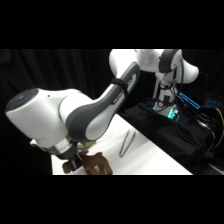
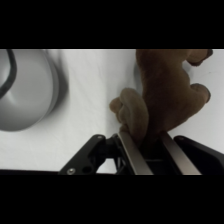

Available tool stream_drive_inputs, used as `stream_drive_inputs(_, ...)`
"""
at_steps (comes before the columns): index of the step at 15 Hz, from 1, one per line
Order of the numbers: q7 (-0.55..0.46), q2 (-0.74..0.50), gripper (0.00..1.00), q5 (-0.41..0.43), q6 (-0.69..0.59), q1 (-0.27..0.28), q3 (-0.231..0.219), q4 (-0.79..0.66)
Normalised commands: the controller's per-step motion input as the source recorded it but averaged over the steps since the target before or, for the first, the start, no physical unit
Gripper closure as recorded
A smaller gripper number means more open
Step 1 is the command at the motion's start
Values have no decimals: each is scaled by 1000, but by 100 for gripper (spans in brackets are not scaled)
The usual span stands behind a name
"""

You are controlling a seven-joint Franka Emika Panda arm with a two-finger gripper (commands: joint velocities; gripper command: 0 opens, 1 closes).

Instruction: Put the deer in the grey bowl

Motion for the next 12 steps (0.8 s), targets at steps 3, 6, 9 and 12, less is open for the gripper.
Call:
stream_drive_inputs(3,19,-234,92,-104,-213,-79,-66,39)
stream_drive_inputs(6,0,-149,92,-73,-122,-144,-35,30)
stream_drive_inputs(9,-6,-50,92,-36,-59,-178,-21,52)
stream_drive_inputs(12,-2,-11,92,-16,-26,-175,-25,55)
